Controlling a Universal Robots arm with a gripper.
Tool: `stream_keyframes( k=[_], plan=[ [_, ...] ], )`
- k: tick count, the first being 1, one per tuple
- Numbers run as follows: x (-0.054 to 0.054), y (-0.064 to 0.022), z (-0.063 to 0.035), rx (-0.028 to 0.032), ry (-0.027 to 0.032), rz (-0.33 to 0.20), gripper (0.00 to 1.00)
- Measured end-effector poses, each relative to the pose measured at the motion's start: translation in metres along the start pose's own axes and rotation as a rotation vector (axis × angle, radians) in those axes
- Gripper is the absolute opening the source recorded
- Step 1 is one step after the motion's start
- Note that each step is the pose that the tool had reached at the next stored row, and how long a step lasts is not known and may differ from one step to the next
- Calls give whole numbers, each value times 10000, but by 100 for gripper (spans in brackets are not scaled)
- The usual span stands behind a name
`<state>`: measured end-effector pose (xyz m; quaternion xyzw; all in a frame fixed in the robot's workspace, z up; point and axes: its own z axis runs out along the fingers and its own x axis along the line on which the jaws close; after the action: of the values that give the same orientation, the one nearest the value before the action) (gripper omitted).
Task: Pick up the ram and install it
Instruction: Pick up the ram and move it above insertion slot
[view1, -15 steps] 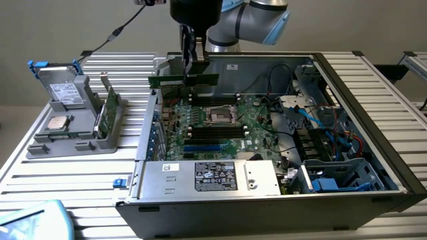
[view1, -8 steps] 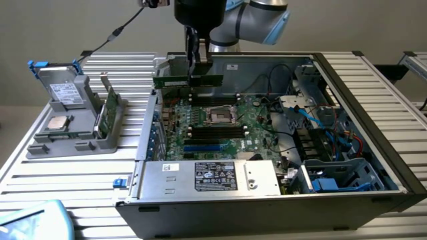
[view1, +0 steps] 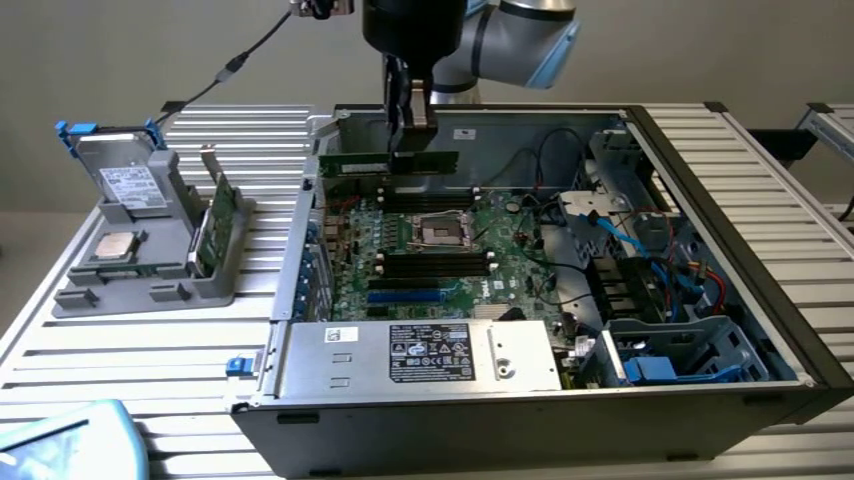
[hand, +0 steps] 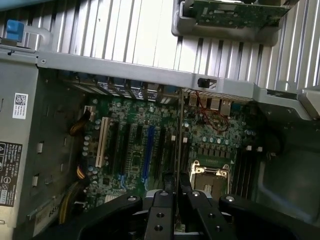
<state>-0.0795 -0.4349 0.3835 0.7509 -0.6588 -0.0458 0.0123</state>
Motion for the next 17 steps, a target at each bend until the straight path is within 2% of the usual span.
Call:
stream_keyframes(
  k=[17],
  plan=[
    [39,-293,20,257,15,264,15]
  ],
)
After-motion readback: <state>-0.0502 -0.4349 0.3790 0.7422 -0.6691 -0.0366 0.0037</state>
